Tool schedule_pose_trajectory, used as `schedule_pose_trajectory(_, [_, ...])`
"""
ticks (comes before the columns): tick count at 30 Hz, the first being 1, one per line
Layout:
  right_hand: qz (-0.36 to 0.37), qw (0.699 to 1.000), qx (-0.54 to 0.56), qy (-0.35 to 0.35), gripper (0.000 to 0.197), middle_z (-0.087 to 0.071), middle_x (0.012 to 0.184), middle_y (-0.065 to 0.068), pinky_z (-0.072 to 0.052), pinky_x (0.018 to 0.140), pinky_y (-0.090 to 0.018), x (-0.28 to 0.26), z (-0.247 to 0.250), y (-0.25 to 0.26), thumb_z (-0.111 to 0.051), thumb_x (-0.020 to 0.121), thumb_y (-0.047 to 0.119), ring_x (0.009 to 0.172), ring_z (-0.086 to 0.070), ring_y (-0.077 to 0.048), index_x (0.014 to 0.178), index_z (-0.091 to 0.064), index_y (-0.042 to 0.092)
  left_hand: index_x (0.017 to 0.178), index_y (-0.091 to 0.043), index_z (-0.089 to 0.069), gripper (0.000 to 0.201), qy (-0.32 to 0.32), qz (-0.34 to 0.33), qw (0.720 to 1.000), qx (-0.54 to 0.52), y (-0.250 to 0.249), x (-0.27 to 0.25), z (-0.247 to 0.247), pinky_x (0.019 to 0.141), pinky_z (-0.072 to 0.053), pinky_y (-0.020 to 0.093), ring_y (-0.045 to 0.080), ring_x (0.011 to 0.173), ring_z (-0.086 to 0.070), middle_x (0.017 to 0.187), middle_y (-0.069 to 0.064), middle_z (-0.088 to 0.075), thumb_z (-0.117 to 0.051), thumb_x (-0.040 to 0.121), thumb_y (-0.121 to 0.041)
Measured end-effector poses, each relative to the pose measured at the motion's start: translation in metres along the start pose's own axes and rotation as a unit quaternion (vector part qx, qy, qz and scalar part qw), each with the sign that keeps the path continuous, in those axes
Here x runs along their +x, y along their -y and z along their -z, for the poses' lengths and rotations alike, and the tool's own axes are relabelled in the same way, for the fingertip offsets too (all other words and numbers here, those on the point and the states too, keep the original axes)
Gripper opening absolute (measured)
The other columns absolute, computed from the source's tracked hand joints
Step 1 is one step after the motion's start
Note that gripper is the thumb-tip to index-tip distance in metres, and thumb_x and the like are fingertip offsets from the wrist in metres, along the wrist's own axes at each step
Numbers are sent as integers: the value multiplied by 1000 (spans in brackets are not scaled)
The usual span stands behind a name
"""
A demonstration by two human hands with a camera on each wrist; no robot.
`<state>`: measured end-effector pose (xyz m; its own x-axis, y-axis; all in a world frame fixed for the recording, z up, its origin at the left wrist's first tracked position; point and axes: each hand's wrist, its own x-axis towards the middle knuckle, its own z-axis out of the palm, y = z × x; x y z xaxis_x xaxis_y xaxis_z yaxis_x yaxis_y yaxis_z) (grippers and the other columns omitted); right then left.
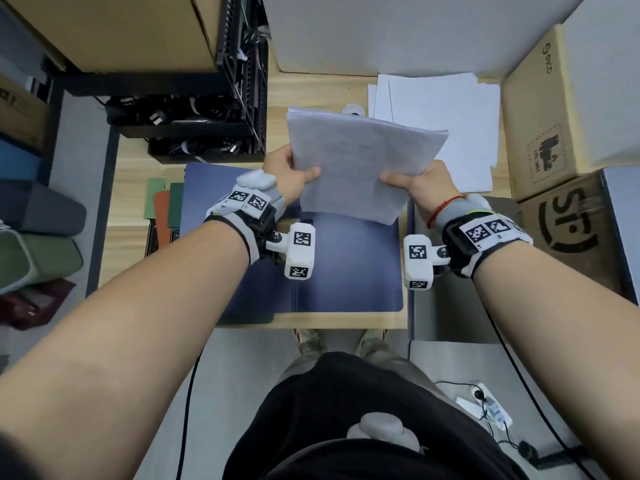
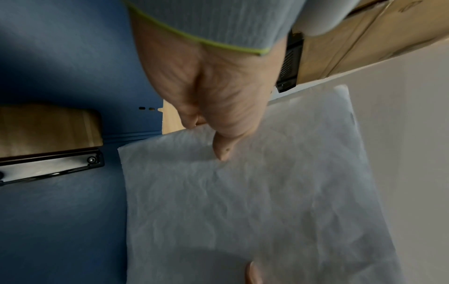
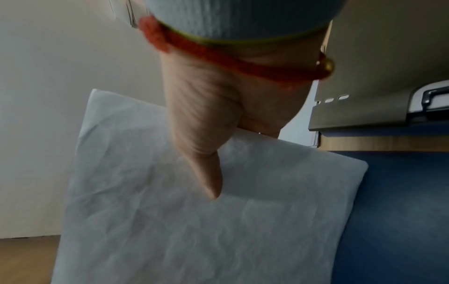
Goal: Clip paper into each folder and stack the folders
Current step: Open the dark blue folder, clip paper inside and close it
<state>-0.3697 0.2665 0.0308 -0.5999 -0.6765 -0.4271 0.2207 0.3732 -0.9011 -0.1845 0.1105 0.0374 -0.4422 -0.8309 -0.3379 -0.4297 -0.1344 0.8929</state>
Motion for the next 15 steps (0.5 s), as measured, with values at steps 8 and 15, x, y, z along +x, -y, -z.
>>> schedule_pose_trajectory(8, [2,1000,-3,14,40,-75,105,1,-55,93,-37,0,3,0,-90,63,15,101,-71,-15,100,-74,17,113,-4,-67,32,28,24,997,67,5,-3,3,91,-53,35,19,96,-66,103,4,-69,-73,83,-11])
schedule_pose_trajectory(15, [-13,999,-40,16,33,-74,108,-1,-52,98,-41,6,7,-12,-86,71,18,104,-69,-17,101,-73,18,92,-26,-69,26,20,47,989,138,21,10,-3,89,-55,48,22,85,-67,92,1,-72,-67,71,-40])
